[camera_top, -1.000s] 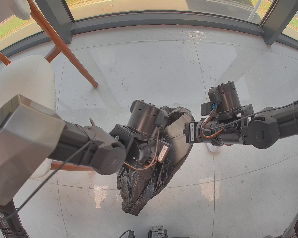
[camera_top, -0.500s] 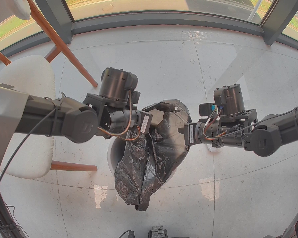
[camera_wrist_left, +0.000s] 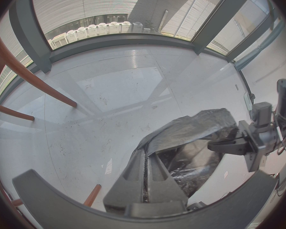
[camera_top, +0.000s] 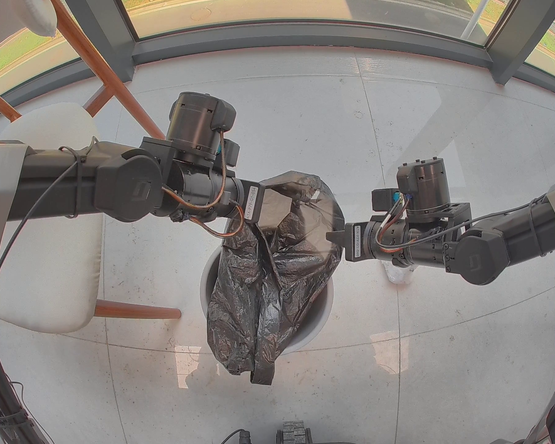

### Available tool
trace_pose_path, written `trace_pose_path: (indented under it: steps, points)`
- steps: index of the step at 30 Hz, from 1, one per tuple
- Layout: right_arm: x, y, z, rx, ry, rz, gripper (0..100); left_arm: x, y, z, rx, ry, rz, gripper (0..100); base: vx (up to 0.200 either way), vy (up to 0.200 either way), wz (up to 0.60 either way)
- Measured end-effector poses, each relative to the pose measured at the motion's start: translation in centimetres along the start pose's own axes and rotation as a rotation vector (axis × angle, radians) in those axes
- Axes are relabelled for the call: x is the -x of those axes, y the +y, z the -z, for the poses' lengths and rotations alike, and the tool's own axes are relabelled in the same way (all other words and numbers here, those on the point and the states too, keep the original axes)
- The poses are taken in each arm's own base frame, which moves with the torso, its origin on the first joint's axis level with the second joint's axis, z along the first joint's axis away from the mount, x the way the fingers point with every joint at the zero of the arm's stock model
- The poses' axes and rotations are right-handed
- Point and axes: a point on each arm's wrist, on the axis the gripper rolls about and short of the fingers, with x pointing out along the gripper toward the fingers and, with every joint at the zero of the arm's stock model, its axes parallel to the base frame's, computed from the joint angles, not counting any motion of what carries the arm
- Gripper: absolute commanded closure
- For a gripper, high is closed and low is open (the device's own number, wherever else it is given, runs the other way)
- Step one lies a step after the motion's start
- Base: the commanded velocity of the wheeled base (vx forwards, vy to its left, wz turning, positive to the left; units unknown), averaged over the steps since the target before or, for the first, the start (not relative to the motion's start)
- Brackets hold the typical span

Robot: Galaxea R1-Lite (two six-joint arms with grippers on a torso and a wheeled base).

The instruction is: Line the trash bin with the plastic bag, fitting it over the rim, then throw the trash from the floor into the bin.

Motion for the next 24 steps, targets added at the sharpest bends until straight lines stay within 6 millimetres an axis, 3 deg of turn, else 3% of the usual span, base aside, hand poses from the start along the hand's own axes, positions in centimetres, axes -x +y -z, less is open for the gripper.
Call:
trace_pose_path:
  steps: [9,19,24]
  points:
    - [0.4,0.0,2.0,-0.072,0.066,0.007,0,0.1,0.0,-0.3,0.001,-0.011,0.003,100,0.000,0.000,0.00]
    - [0.9,4.1,4.0,-0.365,0.106,-0.003,0,0.1,0.2,-0.4,0.004,-0.015,0.000,100,0.000,0.000,0.00]
    - [0.4,5.5,5.5,-0.431,0.130,0.033,0,0.0,0.6,-0.4,0.010,-0.016,-0.007,100,0.000,0.000,0.00]
